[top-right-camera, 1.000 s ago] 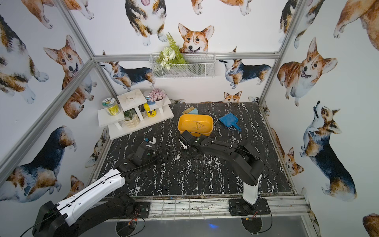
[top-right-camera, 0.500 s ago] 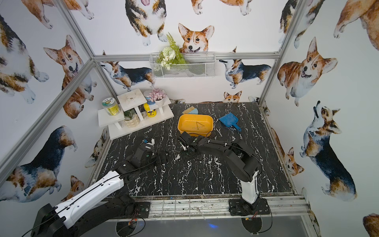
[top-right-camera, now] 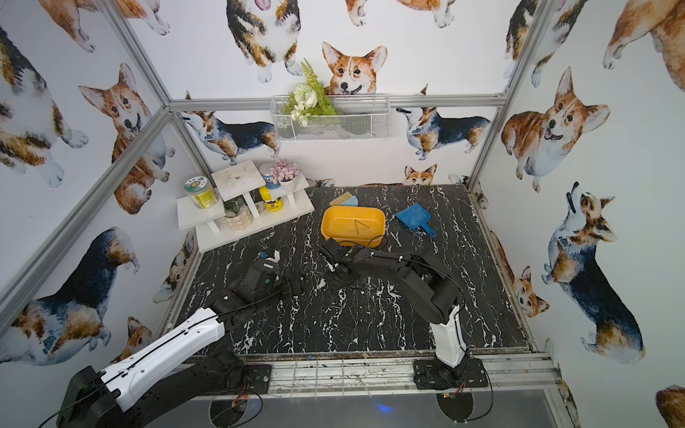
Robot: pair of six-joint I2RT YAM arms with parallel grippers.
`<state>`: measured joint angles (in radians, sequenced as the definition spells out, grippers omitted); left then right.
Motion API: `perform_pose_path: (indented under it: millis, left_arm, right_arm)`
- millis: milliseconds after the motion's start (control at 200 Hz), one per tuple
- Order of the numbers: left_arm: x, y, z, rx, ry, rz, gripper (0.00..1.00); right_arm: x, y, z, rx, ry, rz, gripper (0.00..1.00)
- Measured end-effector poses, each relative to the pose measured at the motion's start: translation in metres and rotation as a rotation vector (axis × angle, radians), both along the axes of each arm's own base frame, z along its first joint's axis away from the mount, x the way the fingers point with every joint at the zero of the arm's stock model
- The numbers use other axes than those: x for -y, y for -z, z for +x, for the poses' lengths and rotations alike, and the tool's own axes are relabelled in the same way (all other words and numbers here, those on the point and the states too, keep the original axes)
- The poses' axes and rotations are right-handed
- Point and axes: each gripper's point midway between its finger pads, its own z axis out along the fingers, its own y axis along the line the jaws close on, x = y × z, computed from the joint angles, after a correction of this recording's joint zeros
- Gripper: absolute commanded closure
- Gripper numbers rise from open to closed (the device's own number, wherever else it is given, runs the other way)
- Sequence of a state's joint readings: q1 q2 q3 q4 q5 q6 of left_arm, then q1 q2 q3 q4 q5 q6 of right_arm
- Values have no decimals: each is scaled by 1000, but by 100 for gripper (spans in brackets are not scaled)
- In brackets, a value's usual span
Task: Put the nails on the desktop into the storage box
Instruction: Pick up the nail from the center of the board.
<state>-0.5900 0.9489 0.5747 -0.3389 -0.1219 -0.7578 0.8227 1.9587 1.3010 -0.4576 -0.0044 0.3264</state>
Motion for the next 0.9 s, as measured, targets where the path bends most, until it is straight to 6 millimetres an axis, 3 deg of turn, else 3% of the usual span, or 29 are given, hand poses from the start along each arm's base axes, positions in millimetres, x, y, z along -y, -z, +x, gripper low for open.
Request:
perform_pose_path:
  millis: [901]
  left_arm:
    - [1,1,2,0,0,-1,0]
  right_arm:
    - [2,4,1,57,-18,-27,84]
